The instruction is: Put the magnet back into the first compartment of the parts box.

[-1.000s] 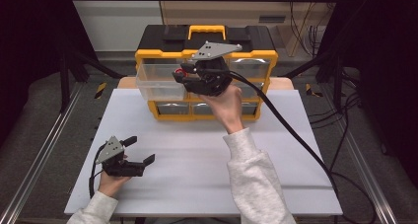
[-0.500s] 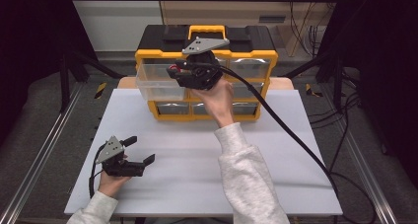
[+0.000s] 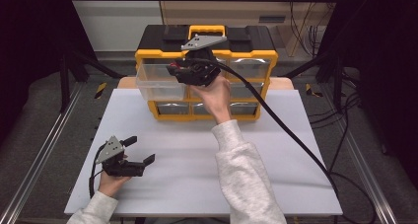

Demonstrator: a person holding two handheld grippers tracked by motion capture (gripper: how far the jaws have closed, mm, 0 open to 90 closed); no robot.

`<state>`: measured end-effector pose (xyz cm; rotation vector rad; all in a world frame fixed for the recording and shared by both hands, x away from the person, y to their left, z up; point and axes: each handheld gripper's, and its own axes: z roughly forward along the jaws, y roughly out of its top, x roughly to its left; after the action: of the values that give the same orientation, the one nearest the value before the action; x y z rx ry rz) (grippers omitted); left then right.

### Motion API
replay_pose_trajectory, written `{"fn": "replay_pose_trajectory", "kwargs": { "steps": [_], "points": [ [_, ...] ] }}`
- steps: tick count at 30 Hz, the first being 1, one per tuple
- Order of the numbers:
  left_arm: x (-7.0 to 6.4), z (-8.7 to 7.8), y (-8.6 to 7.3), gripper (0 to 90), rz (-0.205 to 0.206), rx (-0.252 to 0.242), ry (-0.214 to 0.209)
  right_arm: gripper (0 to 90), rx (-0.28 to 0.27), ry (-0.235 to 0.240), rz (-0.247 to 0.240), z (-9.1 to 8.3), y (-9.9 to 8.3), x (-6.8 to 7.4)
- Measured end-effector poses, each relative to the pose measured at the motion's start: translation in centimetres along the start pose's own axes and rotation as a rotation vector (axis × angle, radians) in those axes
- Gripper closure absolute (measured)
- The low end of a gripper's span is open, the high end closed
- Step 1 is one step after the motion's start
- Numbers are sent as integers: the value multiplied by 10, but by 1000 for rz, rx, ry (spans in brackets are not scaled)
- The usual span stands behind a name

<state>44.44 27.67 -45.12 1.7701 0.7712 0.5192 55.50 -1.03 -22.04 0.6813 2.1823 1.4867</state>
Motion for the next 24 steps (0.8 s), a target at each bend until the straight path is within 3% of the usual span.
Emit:
{"fn": "replay_pose_trajectory", "kwargs": {
  "steps": [13, 24],
  "points": [
    [0, 0, 0, 18, 1, 1, -2, 621, 13, 6, 11, 11, -2, -1],
    [0, 0, 0, 18, 0, 2, -1, 621, 46, -9, -16, 24, -5, 1]
  ]
}}
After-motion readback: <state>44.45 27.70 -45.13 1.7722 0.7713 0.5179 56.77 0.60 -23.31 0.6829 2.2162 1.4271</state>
